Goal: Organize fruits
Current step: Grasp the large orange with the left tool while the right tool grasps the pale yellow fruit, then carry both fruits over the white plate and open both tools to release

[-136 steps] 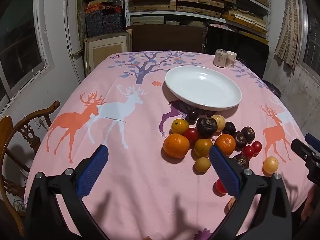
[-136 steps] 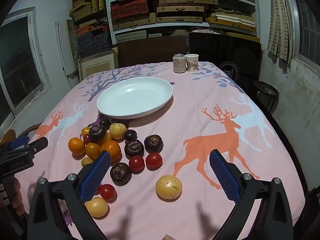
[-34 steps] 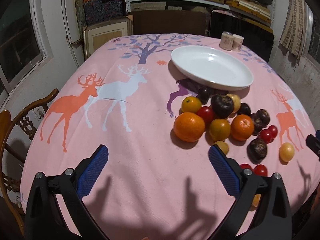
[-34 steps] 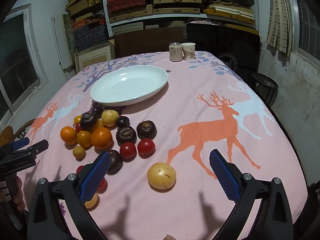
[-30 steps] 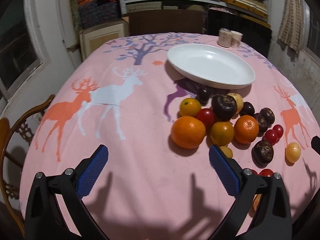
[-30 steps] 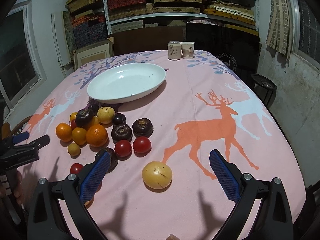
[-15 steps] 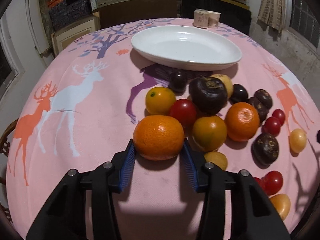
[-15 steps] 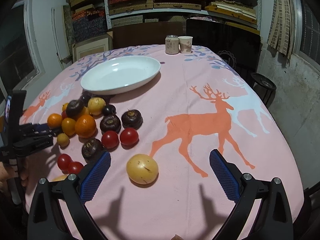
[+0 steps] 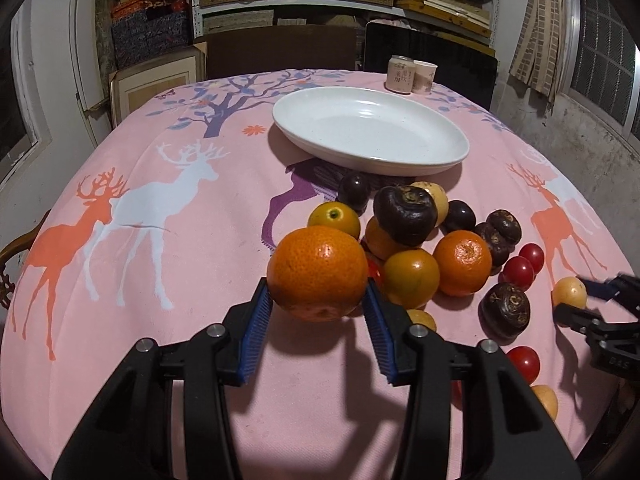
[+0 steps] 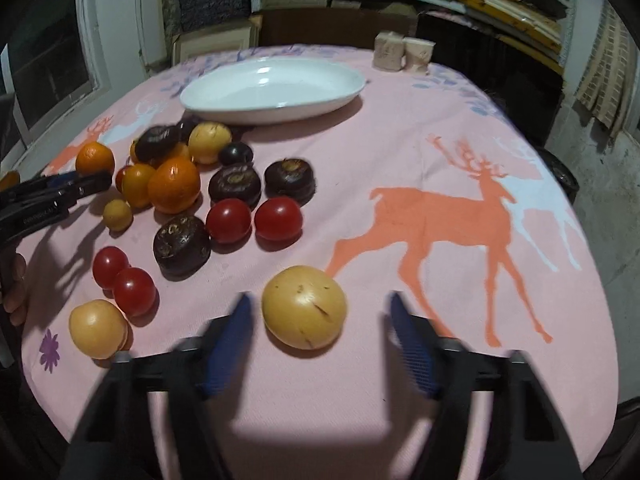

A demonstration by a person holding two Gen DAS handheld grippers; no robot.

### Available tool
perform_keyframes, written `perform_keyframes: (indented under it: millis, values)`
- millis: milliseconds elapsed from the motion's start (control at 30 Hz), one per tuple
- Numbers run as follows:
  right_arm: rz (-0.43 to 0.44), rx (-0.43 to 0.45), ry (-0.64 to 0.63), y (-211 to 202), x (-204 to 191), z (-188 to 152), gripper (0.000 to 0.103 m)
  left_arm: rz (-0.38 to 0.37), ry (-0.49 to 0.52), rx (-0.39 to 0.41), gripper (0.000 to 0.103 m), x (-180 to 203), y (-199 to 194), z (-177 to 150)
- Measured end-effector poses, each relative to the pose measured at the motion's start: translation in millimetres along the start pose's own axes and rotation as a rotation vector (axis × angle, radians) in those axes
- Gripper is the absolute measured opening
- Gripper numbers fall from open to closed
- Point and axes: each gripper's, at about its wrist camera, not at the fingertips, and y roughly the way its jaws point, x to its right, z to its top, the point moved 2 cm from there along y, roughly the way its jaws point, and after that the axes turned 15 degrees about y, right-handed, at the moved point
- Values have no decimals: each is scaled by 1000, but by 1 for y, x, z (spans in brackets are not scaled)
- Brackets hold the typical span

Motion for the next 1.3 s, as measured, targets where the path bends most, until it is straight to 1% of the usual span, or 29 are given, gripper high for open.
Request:
perform_keyframes:
  millis: [100, 200, 333, 433, 533, 600, 667, 733, 800, 933, 1000, 1033, 1133, 1233, 1300]
  values:
    - [-15, 15, -15, -2, -4, -1, 43, -1, -6, 1, 45, -2, -1, -1]
    - [24, 14, 26, -7, 2, 3, 43, 1, -5, 6, 45, -2, -3, -1]
    - [66, 68, 37, -24, 3, 22, 43, -9, 4, 28, 45, -2, -12, 6]
    - [73, 83, 23, -26, -2, 50, 43, -34, -3, 35, 45, -9, -16, 24]
    - [70, 126, -4, -25, -10, 96, 43, -39, 9, 41, 45, -19, -11, 57]
    - [72, 152, -13, -20, -18, 130, 43, -40, 17, 45, 45, -26, 1, 89]
    - [65, 178, -26, -8, -28, 169, 43, -35, 29, 46, 45, -32, 18, 119]
    - [65, 175, -26, 11, -38, 203, 43, -43, 44, 27, 45, -37, 46, 149]
    - [64, 147, -20, 40, -47, 238, 43, -51, 54, -12, 45, -40, 81, 173]
    - [75, 74, 36, 99, -61, 277, 43, -81, 45, -85, 45, -46, 146, 205]
    - [86, 26, 50, 126, -68, 285, 43, -90, 53, -114, 45, -45, 169, 210]
    - [75, 3, 48, 142, -73, 288, 43, -94, 58, -132, 45, -45, 180, 211]
    - [51, -39, 52, 174, -80, 287, 43, -93, 72, -195, 45, -43, 208, 208]
    - [45, -53, 74, 187, -83, 288, 44, -80, 82, -195, 48, -44, 214, 210]
    - [61, -26, 81, 179, -84, 289, 50, -75, 77, -178, 58, -47, 209, 211]
